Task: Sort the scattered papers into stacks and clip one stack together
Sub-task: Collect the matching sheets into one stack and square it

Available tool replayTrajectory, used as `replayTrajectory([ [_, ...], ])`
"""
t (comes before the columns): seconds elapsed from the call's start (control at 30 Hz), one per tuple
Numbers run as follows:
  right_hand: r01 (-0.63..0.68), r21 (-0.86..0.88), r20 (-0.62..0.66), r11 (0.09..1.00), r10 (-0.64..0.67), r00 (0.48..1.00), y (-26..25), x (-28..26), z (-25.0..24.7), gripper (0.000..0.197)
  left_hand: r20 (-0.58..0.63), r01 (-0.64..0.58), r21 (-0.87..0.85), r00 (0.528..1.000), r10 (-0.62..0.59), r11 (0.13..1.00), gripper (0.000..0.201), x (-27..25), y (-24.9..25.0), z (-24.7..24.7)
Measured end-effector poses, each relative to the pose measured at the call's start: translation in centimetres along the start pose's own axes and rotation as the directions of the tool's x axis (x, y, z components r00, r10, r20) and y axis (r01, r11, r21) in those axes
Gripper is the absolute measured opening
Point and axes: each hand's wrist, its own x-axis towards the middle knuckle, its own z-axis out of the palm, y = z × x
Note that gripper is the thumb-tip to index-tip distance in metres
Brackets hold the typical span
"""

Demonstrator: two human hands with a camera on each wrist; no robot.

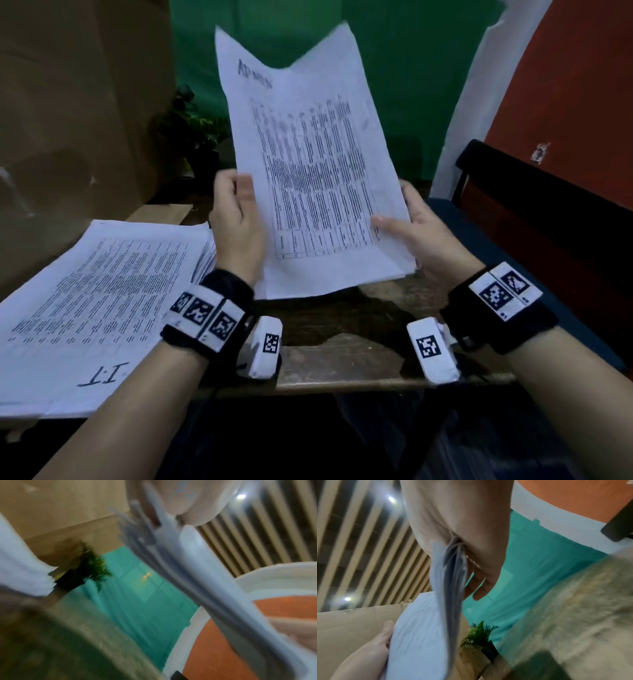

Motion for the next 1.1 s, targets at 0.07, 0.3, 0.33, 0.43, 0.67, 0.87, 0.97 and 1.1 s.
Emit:
replayTrajectory([
  [0.07,0.107,-0.009,-0.022,0.994,-0.107,0.994,-1.4,0.2,0.4,0.057,-0.042,-0.136,-0.013,0.990,0.135,0.991,0.012,0.8,1.5,0.2],
  [0.3,0.200,-0.072,-0.145,0.977,-0.208,0.967,-1.4,1.3,2.6,0.072,0.004,-0.234,0.003,0.972,0.234,0.972,0.040,2.2,1.2,1.3],
  [0.33,0.227,-0.042,-0.166,0.973,-0.231,0.959,-1.7,1.3,3.0,0.067,0.003,-0.269,-0.019,0.963,0.269,0.963,0.039,2.2,1.8,1.5],
  [0.43,0.354,0.052,-0.215,0.934,-0.336,0.917,-4.2,1.2,3.0,0.044,-0.072,-0.433,-0.112,0.901,0.428,0.894,0.028,3.0,4.5,1.6],
  [0.67,-0.181,0.065,0.194,0.981,0.166,0.967,-0.1,1.6,2.1,0.071,0.456,0.333,-0.006,0.840,-0.293,0.943,0.031,5.0,-0.2,0.2],
  [0.87,-0.119,0.060,-0.138,0.991,0.126,0.982,1.9,3.1,3.9,0.033,0.459,0.381,0.147,0.791,-0.404,0.913,0.048,5.7,-2.8,-0.3],
  [0.97,-0.096,0.033,-0.179,0.995,0.101,0.979,2.0,3.8,5.6,0.031,0.315,0.361,0.292,0.838,-0.446,0.886,0.020,8.8,-3.1,-2.7],
  [1.1,-0.141,0.136,-0.126,0.981,0.158,0.979,3.3,4.8,10.2,0.033,0.195,0.372,0.421,0.854,-0.483,0.827,0.046,14.2,-2.4,-9.1],
])
